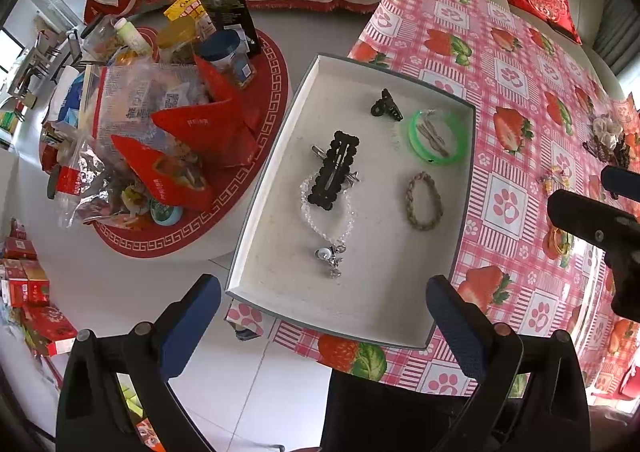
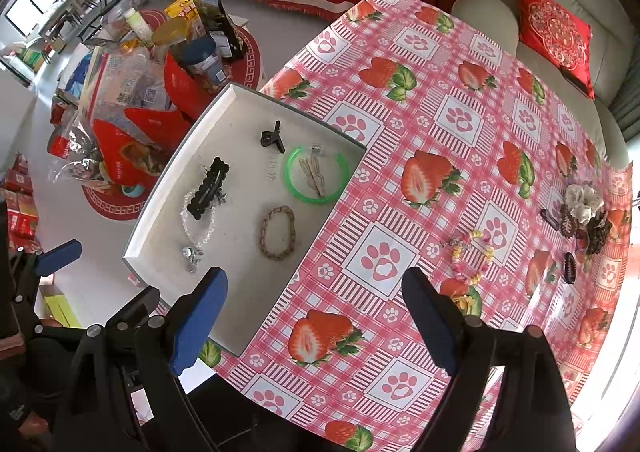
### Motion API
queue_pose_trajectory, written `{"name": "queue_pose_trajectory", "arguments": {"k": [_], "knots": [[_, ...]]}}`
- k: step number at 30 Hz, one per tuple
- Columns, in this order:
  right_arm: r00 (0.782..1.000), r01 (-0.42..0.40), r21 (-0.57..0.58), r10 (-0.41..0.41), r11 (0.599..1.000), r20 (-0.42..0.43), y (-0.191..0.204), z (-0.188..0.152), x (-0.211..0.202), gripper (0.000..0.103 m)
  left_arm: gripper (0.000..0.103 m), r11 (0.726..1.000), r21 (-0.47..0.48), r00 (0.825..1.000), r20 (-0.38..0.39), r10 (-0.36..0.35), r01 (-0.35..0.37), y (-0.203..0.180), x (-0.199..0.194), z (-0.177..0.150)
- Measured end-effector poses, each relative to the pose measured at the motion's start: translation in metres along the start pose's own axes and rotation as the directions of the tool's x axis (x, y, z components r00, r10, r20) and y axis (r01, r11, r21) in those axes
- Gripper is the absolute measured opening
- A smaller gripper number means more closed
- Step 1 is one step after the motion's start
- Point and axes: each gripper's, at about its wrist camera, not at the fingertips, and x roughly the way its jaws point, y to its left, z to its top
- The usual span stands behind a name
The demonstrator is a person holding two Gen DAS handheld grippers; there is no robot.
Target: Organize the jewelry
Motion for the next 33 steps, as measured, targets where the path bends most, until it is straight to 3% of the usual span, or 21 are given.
{"name": "queue_pose_trajectory", "arguments": {"k": [25,33], "knots": [[1.000,-0.001,-0.002,0.001,1.000,-0.010,0.0037,-0.0057,0.0021,0.090,0.103,1.000,0.005,1.000,-0.027,0.005,-0.005,0.0014,0.0057,0.0025],[1.000,-0.005,0.004,0.005,1.000,-0.013,0.0047,-0.0046,0.0035,0.090,0.103,1.000,0.025,1.000,-0.003,0.006,-0.006,-0.0014,0.0013,0.0034]]}}
